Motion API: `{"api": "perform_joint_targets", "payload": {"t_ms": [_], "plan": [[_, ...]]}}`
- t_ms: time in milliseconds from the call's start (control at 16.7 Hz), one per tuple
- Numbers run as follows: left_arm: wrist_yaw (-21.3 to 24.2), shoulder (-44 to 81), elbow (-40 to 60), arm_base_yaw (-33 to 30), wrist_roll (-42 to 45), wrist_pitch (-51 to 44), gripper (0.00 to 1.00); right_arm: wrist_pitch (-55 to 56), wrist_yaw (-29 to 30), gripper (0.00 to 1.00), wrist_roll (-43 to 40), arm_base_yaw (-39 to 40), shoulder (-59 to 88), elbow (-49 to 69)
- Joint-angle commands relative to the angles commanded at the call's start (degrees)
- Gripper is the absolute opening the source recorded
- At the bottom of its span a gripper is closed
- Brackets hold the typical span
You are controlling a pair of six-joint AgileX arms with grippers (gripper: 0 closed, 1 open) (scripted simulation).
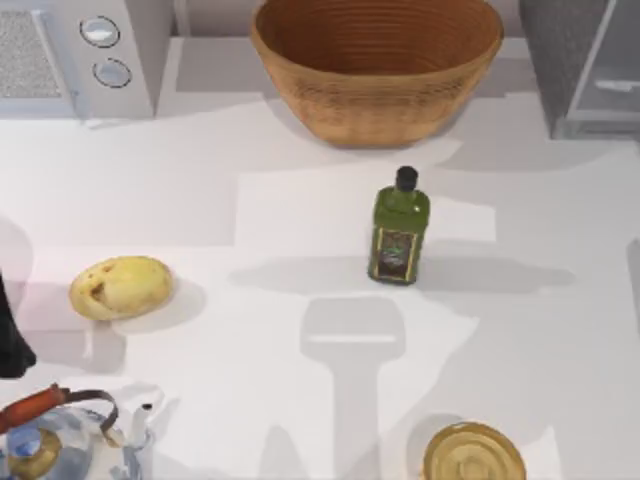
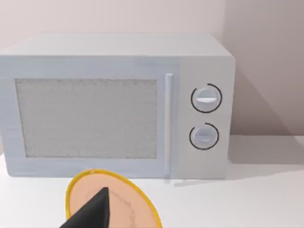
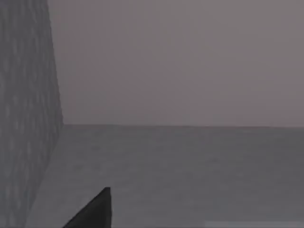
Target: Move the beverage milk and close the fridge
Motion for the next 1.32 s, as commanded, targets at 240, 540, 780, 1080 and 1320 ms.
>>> {"api": "perform_joint_targets", "payload": {"t_ms": [240,540,780,1080,1320], "plan": [[0.0,0.0,0.0,0.0,0.0,0.0,1.00,-6.6,2.1,1.00,0.3,0.7,-19.7,-9.4],[0.0,0.0,0.0,0.0,0.0,0.0,1.00,-14.7,4.2,1.00,2.5,1.7,-39.9,-21.4],[0.0,0.0,0.0,0.0,0.0,0.0,1.00,-19.8,4.8,1.00,3.4,3.5,-55.7,-28.6],[0.0,0.0,0.0,0.0,0.0,0.0,1.00,-27.5,6.2,1.00,3.7,5.6,-85.1,-42.1],[0.0,0.0,0.0,0.0,0.0,0.0,1.00,-35.4,7.0,1.00,3.0,7.9,-102.2,-53.9]]}}
